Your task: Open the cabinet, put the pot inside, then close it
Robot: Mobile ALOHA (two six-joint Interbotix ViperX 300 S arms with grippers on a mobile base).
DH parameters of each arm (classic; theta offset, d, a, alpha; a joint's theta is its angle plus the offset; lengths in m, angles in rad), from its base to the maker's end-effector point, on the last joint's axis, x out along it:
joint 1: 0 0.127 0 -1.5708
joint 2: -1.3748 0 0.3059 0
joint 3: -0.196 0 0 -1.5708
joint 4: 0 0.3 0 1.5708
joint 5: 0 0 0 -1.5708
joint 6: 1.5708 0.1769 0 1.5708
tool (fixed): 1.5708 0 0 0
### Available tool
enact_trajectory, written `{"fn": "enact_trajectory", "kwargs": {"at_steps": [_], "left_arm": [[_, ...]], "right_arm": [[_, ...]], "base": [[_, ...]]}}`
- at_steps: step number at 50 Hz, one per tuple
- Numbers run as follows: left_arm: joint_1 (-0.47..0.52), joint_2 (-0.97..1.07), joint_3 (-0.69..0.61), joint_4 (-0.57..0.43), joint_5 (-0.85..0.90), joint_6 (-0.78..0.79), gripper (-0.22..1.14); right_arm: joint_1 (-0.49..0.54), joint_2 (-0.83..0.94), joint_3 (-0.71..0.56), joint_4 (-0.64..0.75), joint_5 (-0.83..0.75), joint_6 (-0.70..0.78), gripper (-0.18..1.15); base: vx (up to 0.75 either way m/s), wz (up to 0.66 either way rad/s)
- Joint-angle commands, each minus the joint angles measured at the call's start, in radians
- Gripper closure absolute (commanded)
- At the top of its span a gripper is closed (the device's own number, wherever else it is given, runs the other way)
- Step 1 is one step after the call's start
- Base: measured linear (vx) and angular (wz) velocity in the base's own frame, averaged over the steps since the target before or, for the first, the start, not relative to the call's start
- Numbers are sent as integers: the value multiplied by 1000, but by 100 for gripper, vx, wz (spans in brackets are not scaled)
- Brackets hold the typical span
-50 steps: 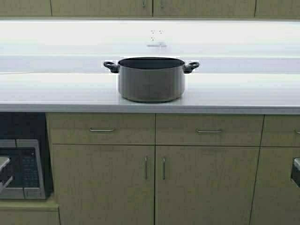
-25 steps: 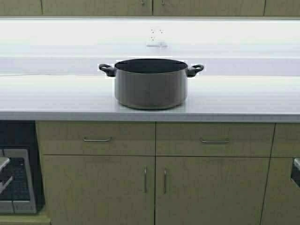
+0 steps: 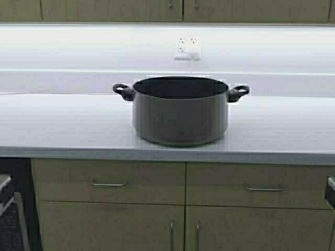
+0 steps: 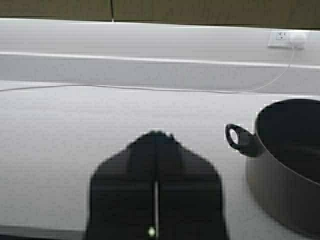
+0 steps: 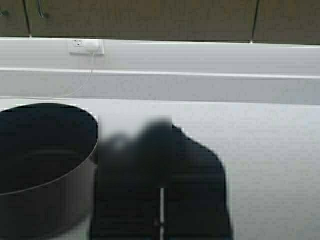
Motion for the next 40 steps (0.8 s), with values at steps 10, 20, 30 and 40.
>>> {"fn": "enact_trajectory", "kwargs": {"at_steps": [10, 20, 30, 40], "left_arm": [[2, -14, -17, 3, -9, -26, 89], [2, -35, -8, 3, -8, -37, 89], [2, -60, 17, 2, -8, -43, 89], [-6, -84, 31, -2, -2, -49, 87]], "right_arm": [[2, 0, -14, -2, -5, 2, 91], [2, -15, -2, -2, 2, 2, 91], [2, 0, -5, -2, 2, 2, 91], [3, 0, -6, 5, 0, 8, 89]], "base": [[34, 2], [31, -1], [24, -10], [17, -7]]}}
